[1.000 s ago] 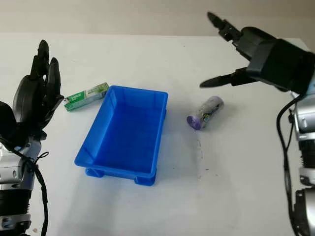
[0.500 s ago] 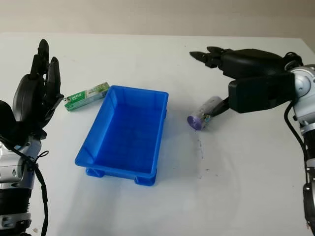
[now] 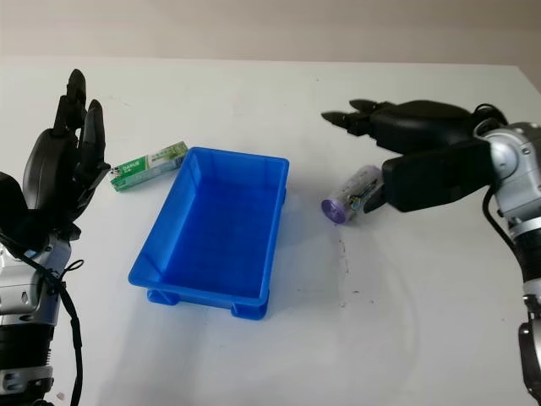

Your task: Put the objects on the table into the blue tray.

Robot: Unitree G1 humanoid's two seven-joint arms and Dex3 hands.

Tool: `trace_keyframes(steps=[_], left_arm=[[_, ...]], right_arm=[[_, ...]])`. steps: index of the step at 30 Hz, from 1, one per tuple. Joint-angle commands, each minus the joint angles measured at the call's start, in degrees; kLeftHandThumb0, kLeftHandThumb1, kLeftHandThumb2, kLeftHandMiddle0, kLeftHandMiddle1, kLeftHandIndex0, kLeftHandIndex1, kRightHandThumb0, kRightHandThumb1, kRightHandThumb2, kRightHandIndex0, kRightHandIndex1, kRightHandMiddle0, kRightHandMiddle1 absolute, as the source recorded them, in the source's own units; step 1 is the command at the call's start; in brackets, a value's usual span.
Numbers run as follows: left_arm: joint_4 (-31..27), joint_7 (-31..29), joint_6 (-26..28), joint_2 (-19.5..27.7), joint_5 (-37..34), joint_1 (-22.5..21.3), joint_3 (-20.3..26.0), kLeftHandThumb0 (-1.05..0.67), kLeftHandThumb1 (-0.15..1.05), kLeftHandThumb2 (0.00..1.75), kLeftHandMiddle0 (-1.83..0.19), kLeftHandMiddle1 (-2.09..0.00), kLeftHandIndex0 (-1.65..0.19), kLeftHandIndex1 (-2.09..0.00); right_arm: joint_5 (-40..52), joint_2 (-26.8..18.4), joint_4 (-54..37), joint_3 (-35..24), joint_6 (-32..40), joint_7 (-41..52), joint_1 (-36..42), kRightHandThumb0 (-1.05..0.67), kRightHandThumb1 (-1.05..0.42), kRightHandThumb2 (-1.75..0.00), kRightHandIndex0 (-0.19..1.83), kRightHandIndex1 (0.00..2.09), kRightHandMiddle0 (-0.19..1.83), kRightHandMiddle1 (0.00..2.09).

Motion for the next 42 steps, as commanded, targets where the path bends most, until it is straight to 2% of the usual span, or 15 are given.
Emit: trace_keyframes(steps=[1, 9, 17, 20, 25, 30, 31, 32, 33, 34, 35, 37, 38, 40, 42], left_arm=[[0.08, -0.31, -0.2, 0.81, 0.19, -0.67, 0.07, -0.76, 1.05, 0.61, 0.19, 0.0, 0.19, 0.0], [-0.26, -0.5, -0.4, 0.94, 0.2, -0.37, 0.28, -0.75, 1.05, 0.62, 0.19, 0.0, 0.19, 0.0], [0.06, -0.65, -0.25, 1.15, 0.18, -0.29, 0.36, -0.76, 1.05, 0.62, 0.19, 0.0, 0.19, 0.0], [-0.15, -0.56, -0.13, 1.14, 0.23, -0.24, 0.34, -0.76, 1.05, 0.62, 0.19, 0.0, 0.19, 0.0], [-0.03, -0.7, -0.31, 1.16, 0.2, -0.35, 0.25, -0.75, 1.05, 0.62, 0.19, 0.0, 0.19, 0.0], [0.06, -0.83, -0.34, 1.12, 0.11, -0.49, 0.28, -0.75, 1.05, 0.62, 0.19, 0.0, 0.19, 0.0], [0.15, -0.91, -0.52, 1.19, 0.12, -0.49, 0.31, -0.75, 1.05, 0.62, 0.19, 0.0, 0.19, 0.0], [0.22, -0.97, -0.65, 1.24, 0.13, -0.48, 0.33, -0.75, 1.05, 0.62, 0.19, 0.0, 0.19, 0.0], [0.37, -1.03, -0.82, 1.32, 0.16, -0.51, 0.38, -0.75, 1.05, 0.62, 0.19, 0.0, 0.19, 0.0], [0.42, -1.03, -0.91, 1.37, 0.17, -0.52, 0.44, -0.75, 1.05, 0.62, 0.19, 0.0, 0.19, 0.0], [0.46, -1.12, -0.9, 1.46, 0.09, -0.51, 0.5, -0.75, 1.05, 0.62, 0.19, 0.0, 0.19, 0.0], [0.72, -1.32, -1.08, 1.63, -0.08, -0.53, 0.63, -0.75, 1.05, 0.62, 0.19, 0.0, 0.19, 0.0], [0.86, -1.45, -1.14, 1.73, -0.16, -0.55, 0.67, -0.75, 1.05, 0.62, 0.19, 0.0, 0.19, 0.0], [1.05, -1.59, -1.29, 1.83, -0.27, -0.58, 0.75, -0.74, 1.05, 0.62, 0.19, 0.0, 0.19, 0.0], [1.04, -1.61, -1.39, 1.85, -0.23, -0.6, 0.74, -0.74, 1.05, 0.62, 0.19, 0.0, 0.19, 0.0]], right_arm=[[-0.42, 0.77, 0.63, 0.76, -0.79, -1.01, 0.71, -0.61, -0.8, -0.05, -0.12, 0.05, -0.06, 0.05], [-1.51, 1.97, 4.32, 2.41, -3.65, -4.23, 0.95, -0.59, -0.78, -0.05, -0.08, 0.07, -0.03, 0.06], [-1.67, 2.53, 4.51, 2.55, -3.59, -4.98, 2.05, -0.48, -0.78, -0.05, -0.04, 0.08, 0.01, 0.07], [-1.92, 2.66, 4.28, 2.32, -3.34, -6.13, 2.8, -0.36, -0.8, -0.06, 0.07, 0.12, 0.09, 0.09], [-2.72, 2.56, 5.86, 2.24, -5.42, -9.08, 2.89, -0.23, -0.84, -0.06, 0.43, 0.23, 0.42, 0.15], [-3.21, 2.53, 7.88, 2.65, -7.04, -10.37, 2.75, -0.2, -0.87, -0.07, 0.56, 0.3, 0.57, 0.23], [-3.6, 2.41, 8.48, 2.87, -7.67, -10.87, 2.7, -0.2, -0.89, -0.06, 0.57, 0.35, 0.56, 0.35], [-3.91, 2.34, 8.96, 3.02, -8.16, -11.27, 2.64, -0.21, -0.92, -0.06, 0.56, 0.48, 0.48, 0.62], [-4.88, 2.14, 9.74, 3.41, -8.94, -12.32, 2.49, -0.21, -0.93, -0.06, 0.53, 0.56, 0.43, 0.76], [-5.91, 1.97, 10.32, 3.81, -9.36, -13.26, 2.33, -0.23, -0.94, -0.06, 0.45, 0.86, 0.39, 0.98], [-6.63, 1.92, 10.83, 4.08, -9.64, -14.01, 2.19, -0.25, -0.95, -0.05, 0.31, 1.29, 0.32, 1.25], [-8.2, 1.9, 11.38, 4.59, -9.83, -16.14, 2.06, -0.26, -0.94, -0.05, 0.2, 1.71, 0.25, 1.6], [-9.4, 1.86, 11.61, 4.94, -10.02, -17.94, 2.01, -0.29, -0.92, -0.05, 0.2, 1.93, 0.24, 1.85], [-12.79, 1.41, 12.12, 6.11, -11.32, -22.66, 1.72, -0.33, -0.9, -0.05, 0.33, 2.05, 0.31, 2.03], [-15.65, 1.03, 12.21, 7.05, -11.94, -26.15, 1.38, -0.42, -0.92, -0.06, 0.52, 2.09, 0.41, 2.08]])
